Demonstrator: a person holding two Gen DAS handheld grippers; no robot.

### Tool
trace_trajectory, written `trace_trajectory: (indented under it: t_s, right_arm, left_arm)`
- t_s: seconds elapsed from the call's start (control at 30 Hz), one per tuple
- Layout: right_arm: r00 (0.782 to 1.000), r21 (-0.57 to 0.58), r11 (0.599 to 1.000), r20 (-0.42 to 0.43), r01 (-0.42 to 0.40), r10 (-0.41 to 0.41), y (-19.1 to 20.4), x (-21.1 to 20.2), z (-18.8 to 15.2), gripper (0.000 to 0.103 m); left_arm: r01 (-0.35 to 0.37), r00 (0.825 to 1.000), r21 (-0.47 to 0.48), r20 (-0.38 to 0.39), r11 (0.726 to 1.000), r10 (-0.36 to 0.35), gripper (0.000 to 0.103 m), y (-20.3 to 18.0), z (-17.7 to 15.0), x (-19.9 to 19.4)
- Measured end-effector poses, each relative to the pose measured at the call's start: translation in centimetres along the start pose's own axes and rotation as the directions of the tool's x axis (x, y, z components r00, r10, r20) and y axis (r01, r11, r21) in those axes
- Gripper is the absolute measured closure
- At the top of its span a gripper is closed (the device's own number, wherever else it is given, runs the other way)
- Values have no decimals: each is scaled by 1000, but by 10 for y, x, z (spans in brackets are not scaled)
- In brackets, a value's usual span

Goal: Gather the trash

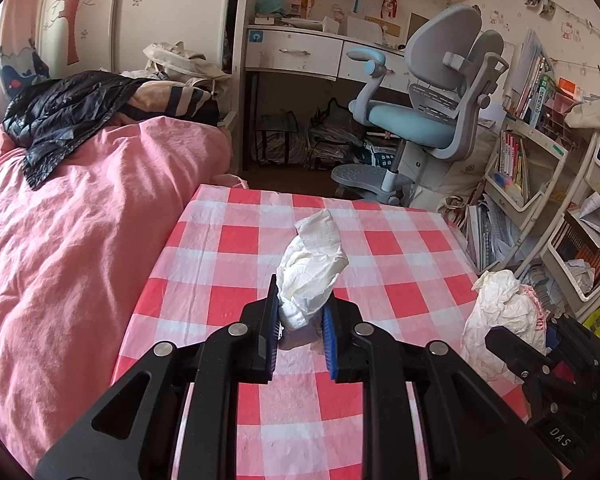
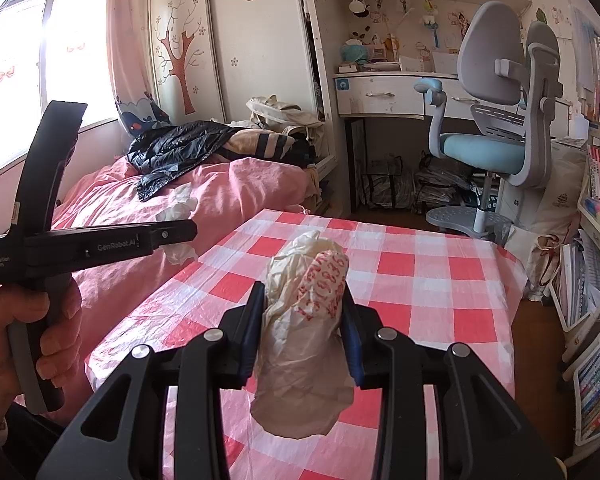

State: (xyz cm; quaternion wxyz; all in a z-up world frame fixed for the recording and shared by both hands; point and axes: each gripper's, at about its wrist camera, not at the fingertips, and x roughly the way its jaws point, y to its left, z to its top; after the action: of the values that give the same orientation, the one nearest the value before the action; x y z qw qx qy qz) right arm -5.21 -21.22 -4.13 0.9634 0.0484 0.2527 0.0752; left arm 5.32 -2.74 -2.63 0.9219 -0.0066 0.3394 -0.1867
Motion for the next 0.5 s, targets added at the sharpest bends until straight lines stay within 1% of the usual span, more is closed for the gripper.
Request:
trace_trajectory:
  t_s: [0.2,0.5]
  right_arm:
    - [1000,-5,1000,4,-3,3,-1,2,7,67]
    - [1000,-8,1000,5,-2,2,-1,1,6,67]
  left_arm:
    - [-1,1000,8,1,1000,1,87,-2,1,1]
    - [-2,1000,11,0,1000,2,87,-4,1,1]
